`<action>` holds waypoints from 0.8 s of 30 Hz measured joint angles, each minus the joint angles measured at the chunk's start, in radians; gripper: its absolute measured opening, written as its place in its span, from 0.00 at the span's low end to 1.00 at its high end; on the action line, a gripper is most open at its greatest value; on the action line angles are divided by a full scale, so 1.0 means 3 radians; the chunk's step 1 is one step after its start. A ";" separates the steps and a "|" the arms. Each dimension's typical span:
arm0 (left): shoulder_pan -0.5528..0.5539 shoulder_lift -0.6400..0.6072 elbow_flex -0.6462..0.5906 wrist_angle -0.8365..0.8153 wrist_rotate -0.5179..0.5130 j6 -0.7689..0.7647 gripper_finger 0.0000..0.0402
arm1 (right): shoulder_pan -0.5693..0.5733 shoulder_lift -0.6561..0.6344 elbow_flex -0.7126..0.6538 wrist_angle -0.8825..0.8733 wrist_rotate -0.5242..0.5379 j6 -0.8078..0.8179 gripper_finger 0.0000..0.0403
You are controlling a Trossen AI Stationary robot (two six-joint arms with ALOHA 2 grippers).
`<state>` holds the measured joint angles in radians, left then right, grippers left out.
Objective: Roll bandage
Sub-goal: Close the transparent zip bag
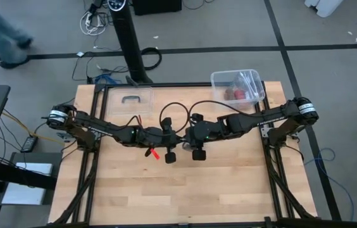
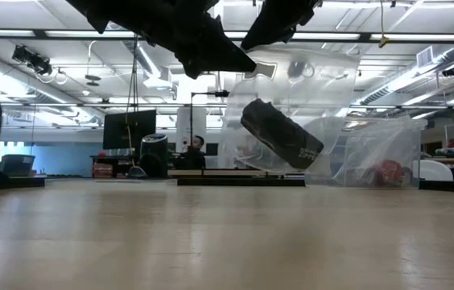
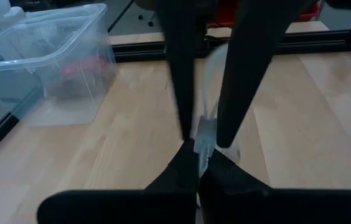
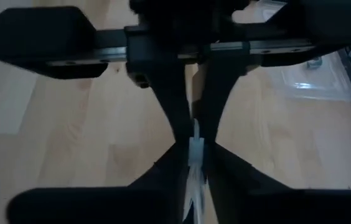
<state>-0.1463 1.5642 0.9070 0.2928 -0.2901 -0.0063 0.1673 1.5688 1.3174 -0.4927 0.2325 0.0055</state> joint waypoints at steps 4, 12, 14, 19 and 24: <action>0.0000 0.0000 0.0000 -0.0002 0.0000 0.0000 0.01 | 0.0000 0.0000 0.0000 -0.0038 -0.0002 -0.0032 0.04; 0.0001 0.0000 0.0000 0.0001 -0.0055 0.0006 0.01 | 0.0001 -0.0009 0.0004 -0.0168 0.0006 -0.0018 0.05; 0.0001 0.0001 0.0000 -0.0003 -0.0061 0.0006 0.01 | 0.0002 -0.0009 0.0004 -0.0216 0.0006 -0.0006 0.04; 0.0001 0.0003 0.0000 -0.0017 -0.0078 0.0006 0.01 | 0.0009 -0.0011 0.0004 -0.0356 0.0006 0.0002 0.03; 0.0001 0.0001 0.0000 -0.0028 -0.0099 0.0006 0.01 | 0.0011 -0.0011 0.0036 -0.0658 -0.0006 0.0059 0.02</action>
<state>-0.1459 1.5646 0.9070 0.2844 -0.3199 -0.0044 0.1707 1.5654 1.3281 -0.6903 0.2308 0.0233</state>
